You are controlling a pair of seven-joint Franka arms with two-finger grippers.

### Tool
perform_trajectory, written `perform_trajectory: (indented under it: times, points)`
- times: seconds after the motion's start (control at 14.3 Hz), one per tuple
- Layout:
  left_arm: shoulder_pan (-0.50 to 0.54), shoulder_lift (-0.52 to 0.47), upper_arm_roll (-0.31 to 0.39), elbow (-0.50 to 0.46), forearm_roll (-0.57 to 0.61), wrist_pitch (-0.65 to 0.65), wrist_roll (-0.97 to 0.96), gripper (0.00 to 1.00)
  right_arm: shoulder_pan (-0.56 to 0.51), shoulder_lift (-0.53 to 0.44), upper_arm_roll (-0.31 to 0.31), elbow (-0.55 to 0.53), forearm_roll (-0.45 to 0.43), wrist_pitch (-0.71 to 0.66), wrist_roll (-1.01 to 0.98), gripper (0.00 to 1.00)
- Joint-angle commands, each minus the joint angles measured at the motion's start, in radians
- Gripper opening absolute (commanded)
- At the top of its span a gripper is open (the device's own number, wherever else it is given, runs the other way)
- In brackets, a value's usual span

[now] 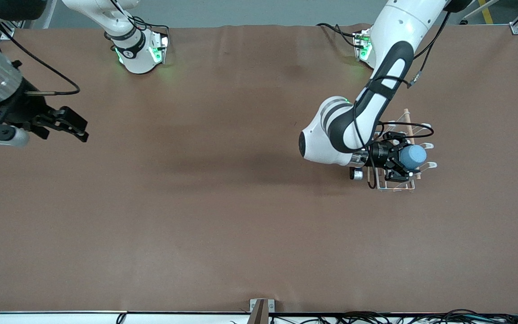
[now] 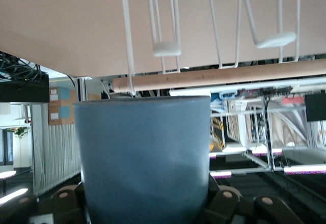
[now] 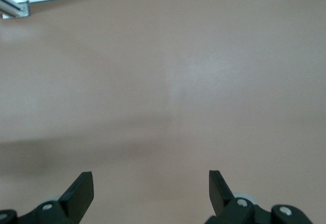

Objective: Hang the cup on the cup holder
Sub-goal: 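Lower the blue cup onto a rack hook with the left gripper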

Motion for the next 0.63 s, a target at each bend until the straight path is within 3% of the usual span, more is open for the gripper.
perform_trajectory:
  times: [0.0,0.21,0.42,0.49,0.56]
  points:
    - [0.007,0.025,-0.005,0.01,0.027,-0.028,-0.024,0.27,-0.045,-0.001,0.002,0.035,-0.007,-0.016,-0.002,1.0]
    - [0.008,0.046,-0.006,0.007,0.026,-0.028,-0.076,0.29,-0.057,-0.018,-0.003,0.076,-0.007,-0.134,-0.016,1.0]
    - [0.007,0.086,-0.006,0.007,0.029,-0.025,-0.185,0.34,-0.008,-0.067,-0.069,0.067,-0.012,-0.195,-0.055,1.0]
    - [0.005,0.094,-0.008,0.007,0.027,-0.024,-0.222,0.39,-0.016,-0.065,-0.07,0.067,-0.009,-0.199,-0.056,1.0]
    - [0.005,0.095,-0.008,0.007,0.024,-0.024,-0.255,0.54,-0.02,-0.067,-0.072,0.067,-0.006,-0.2,-0.068,1.0]
